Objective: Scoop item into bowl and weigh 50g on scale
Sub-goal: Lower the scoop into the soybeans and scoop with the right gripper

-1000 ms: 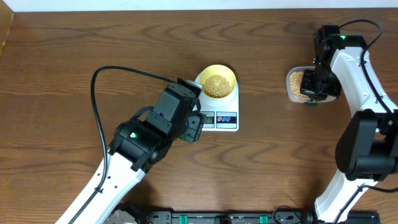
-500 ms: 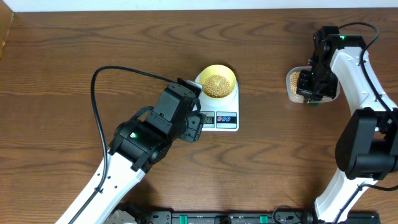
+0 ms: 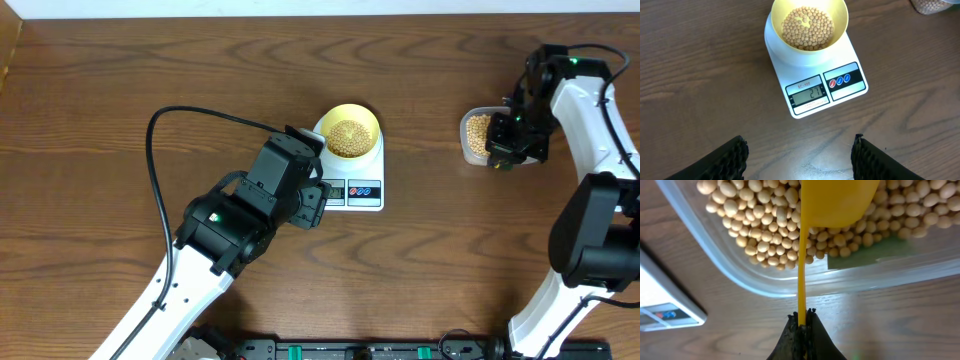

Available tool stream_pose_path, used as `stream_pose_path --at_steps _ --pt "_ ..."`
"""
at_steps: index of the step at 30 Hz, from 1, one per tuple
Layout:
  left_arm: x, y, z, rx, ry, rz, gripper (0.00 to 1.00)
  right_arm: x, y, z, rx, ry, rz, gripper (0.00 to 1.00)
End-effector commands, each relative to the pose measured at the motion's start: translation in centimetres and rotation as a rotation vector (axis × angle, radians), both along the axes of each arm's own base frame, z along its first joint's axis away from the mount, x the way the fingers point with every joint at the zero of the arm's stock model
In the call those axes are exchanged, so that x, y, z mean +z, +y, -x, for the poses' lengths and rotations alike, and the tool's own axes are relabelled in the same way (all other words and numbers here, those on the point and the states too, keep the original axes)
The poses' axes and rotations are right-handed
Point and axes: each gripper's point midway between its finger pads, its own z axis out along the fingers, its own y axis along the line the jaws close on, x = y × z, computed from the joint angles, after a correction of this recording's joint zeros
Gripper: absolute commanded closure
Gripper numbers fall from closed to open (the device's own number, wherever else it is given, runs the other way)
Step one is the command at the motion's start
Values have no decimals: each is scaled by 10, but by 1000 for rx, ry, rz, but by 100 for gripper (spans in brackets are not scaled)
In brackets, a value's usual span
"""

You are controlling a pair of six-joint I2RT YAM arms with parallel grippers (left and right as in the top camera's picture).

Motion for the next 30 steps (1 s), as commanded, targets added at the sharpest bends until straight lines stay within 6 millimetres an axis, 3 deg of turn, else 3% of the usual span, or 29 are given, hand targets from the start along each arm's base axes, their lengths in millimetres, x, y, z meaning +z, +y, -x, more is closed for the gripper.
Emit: stream_pose_path --at_steps 1,13,25,30 --pt "12 1 -4 14 -29 15 31 2 20 2 62 -16 -159 99" --pt "13 1 -4 14 -29 15 31 15 24 4 140 -76 -324 99" --pt "12 1 -4 14 -29 15 31 18 -10 10 119 -106 -353 99" --pt "13 1 -4 14 -29 15 31 24 -14 11 136 -150 -411 99"
